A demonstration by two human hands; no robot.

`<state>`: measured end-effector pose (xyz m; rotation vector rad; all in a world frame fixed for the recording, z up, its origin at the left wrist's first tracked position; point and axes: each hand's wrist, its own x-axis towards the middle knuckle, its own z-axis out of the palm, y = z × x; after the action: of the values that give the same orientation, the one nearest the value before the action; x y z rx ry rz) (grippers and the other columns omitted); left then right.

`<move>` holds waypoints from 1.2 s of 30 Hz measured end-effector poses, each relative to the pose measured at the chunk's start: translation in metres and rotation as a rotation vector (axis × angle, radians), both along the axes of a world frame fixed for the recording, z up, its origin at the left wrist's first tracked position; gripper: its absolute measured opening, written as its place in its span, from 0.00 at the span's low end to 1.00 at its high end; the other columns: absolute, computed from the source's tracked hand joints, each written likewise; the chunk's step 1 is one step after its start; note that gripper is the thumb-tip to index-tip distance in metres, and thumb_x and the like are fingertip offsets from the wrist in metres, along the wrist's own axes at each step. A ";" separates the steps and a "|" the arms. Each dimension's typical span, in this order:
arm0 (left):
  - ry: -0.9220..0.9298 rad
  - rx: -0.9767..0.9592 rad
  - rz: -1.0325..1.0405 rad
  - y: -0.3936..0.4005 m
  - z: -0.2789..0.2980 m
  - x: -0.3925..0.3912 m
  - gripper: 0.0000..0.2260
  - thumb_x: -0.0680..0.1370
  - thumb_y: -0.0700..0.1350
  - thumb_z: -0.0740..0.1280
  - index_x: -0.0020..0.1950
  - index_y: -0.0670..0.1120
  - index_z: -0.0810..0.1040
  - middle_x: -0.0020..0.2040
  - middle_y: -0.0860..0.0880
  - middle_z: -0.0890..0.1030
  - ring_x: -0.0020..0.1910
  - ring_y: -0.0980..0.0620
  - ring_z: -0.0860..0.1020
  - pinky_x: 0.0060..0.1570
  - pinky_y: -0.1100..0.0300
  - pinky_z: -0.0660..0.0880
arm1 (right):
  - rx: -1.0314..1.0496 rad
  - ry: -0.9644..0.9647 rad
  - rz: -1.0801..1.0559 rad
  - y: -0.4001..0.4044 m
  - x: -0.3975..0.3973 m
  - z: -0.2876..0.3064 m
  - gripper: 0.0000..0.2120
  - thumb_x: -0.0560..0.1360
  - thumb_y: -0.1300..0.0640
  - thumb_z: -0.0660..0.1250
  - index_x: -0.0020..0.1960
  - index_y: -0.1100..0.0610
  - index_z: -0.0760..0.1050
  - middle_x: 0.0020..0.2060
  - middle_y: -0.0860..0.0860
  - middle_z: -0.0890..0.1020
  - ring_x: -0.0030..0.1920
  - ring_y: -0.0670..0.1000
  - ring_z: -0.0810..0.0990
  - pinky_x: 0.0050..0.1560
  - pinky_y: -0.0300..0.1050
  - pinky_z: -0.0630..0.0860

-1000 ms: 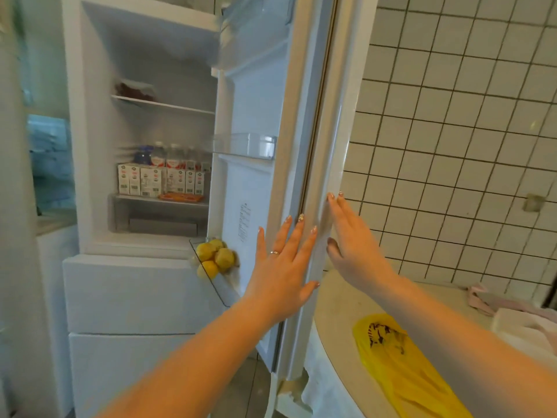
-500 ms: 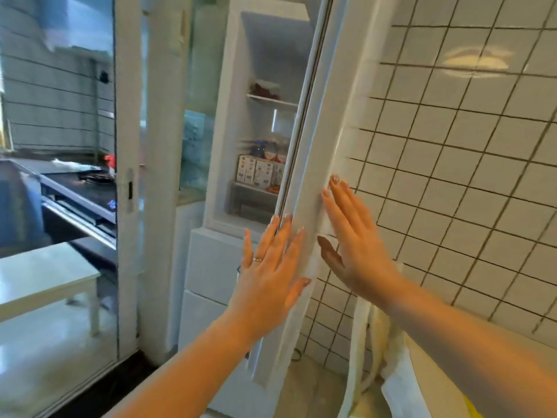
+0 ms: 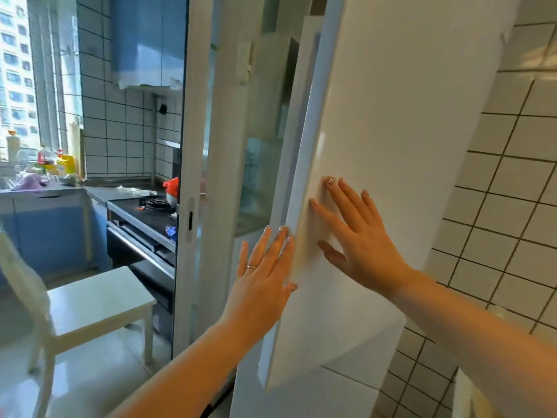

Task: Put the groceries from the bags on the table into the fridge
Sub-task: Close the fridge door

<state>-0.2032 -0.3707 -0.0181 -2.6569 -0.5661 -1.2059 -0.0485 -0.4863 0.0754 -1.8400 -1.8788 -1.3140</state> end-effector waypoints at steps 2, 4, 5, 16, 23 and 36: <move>0.022 -0.019 0.000 0.026 0.003 0.002 0.41 0.68 0.52 0.73 0.74 0.40 0.57 0.75 0.44 0.56 0.74 0.43 0.53 0.66 0.38 0.57 | 0.007 0.016 -0.041 0.020 0.006 0.005 0.34 0.74 0.41 0.57 0.76 0.54 0.55 0.76 0.57 0.52 0.76 0.59 0.48 0.73 0.61 0.50; 0.055 -0.095 -0.017 0.044 0.007 0.004 0.42 0.69 0.50 0.74 0.75 0.41 0.55 0.76 0.45 0.54 0.75 0.42 0.50 0.68 0.39 0.56 | 0.009 0.016 -0.092 0.036 0.015 0.008 0.37 0.72 0.40 0.59 0.75 0.54 0.56 0.75 0.57 0.52 0.75 0.59 0.48 0.72 0.62 0.49; 0.065 -0.139 -0.038 0.053 0.009 0.006 0.41 0.72 0.50 0.71 0.76 0.43 0.49 0.77 0.47 0.49 0.76 0.44 0.45 0.71 0.39 0.52 | 0.007 0.009 -0.122 0.044 0.020 0.009 0.38 0.71 0.40 0.62 0.76 0.53 0.55 0.75 0.58 0.52 0.75 0.59 0.48 0.72 0.62 0.48; 0.031 -0.488 -0.236 0.141 0.022 0.048 0.43 0.77 0.51 0.65 0.74 0.51 0.32 0.77 0.52 0.38 0.76 0.50 0.44 0.72 0.57 0.48 | -0.063 -0.049 -0.272 0.139 0.060 0.012 0.49 0.63 0.45 0.77 0.76 0.52 0.55 0.76 0.58 0.52 0.75 0.59 0.49 0.70 0.67 0.50; 0.143 -0.446 -0.185 0.208 0.030 0.101 0.46 0.76 0.54 0.66 0.71 0.56 0.27 0.76 0.50 0.33 0.76 0.46 0.46 0.72 0.54 0.51 | -0.065 -0.173 -0.223 0.201 0.114 0.018 0.44 0.61 0.46 0.77 0.73 0.53 0.63 0.74 0.59 0.58 0.74 0.59 0.55 0.65 0.73 0.56; 0.080 -0.438 -0.149 0.297 0.019 0.216 0.50 0.73 0.57 0.69 0.65 0.64 0.24 0.76 0.50 0.35 0.76 0.46 0.46 0.72 0.52 0.55 | -0.043 -0.291 -0.281 0.291 0.197 0.015 0.47 0.55 0.42 0.79 0.70 0.53 0.68 0.72 0.61 0.64 0.73 0.60 0.59 0.64 0.76 0.49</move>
<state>0.0132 -0.0735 0.0005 -3.1456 -0.6990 -1.1115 0.1485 -0.1951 0.0906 -2.0918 -1.8399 -1.7296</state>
